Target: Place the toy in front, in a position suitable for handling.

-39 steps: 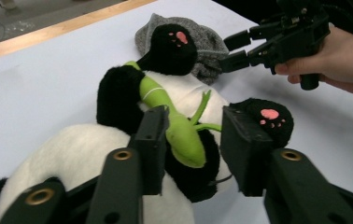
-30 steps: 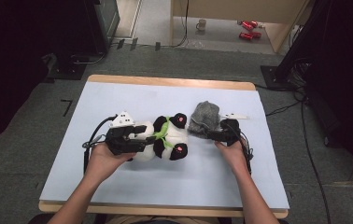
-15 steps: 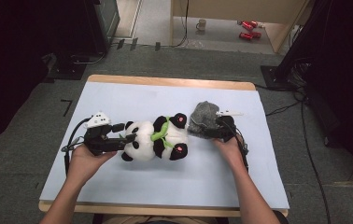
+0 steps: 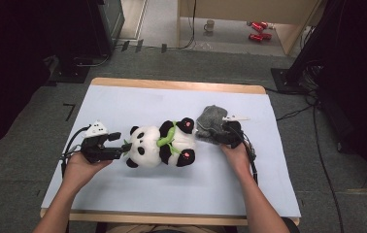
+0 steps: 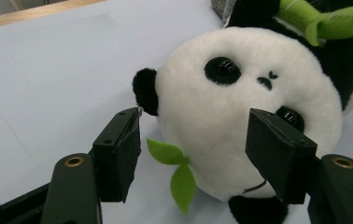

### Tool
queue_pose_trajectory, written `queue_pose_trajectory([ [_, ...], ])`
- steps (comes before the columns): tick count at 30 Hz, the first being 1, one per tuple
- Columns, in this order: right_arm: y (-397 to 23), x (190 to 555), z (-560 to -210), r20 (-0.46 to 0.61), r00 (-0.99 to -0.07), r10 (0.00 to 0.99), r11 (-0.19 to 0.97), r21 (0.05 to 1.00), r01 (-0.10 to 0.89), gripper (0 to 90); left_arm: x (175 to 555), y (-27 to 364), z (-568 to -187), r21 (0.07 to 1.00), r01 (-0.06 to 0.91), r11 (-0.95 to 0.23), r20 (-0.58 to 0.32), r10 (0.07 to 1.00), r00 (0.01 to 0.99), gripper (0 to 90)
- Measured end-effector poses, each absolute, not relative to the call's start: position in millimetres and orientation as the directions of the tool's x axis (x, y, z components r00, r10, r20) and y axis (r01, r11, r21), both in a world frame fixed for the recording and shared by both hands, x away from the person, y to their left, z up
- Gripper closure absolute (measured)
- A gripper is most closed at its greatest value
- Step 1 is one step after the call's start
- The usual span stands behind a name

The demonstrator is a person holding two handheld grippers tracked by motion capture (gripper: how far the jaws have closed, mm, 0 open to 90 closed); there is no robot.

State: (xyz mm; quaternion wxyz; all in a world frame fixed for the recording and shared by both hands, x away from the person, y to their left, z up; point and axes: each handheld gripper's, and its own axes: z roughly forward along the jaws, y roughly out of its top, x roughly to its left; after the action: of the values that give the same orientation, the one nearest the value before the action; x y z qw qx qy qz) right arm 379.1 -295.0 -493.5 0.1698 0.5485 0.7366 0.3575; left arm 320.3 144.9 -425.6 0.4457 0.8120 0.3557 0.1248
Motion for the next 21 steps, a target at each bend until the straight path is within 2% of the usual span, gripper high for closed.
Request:
queue_pose_trajectory([
  [3, -292.2, 377.6, -492.5, 0.148, -0.343, 0.928, 0.144, 0.707, 0.693, 66.5, 325.8, 142.8, -430.6, 0.813, 0.466, -0.349, -0.125, 0.678, 0.724, 34.8],
  [6, -288.3, 374.3, -489.6, 0.124, -0.349, 0.929, 0.168, 0.698, 0.696, 71.9, 329.4, 142.3, -433.2, 0.816, 0.469, -0.337, -0.141, 0.672, 0.727, 34.2],
  [9, -287.4, 371.0, -486.6, 0.105, -0.352, 0.93, 0.188, 0.687, 0.702, 73.3, 332.6, 142.6, -434.3, 0.819, 0.475, -0.323, -0.159, 0.668, 0.727, 35.0],
  [17, -294.0, 366.4, -481.0, 0.141, -0.324, 0.935, 0.161, 0.647, 0.745, 74.6, 336.9, 139.1, -436.5, 0.817, 0.484, -0.314, -0.187, 0.65, 0.737, 42.3],
  [21, -297.9, 362.1, -474.4, 0.147, -0.318, 0.937, 0.157, 0.635, 0.757, 75.5, 340.6, 138.0, -438.1, 0.798, 0.529, -0.288, -0.252, 0.638, 0.728, 45.7],
])
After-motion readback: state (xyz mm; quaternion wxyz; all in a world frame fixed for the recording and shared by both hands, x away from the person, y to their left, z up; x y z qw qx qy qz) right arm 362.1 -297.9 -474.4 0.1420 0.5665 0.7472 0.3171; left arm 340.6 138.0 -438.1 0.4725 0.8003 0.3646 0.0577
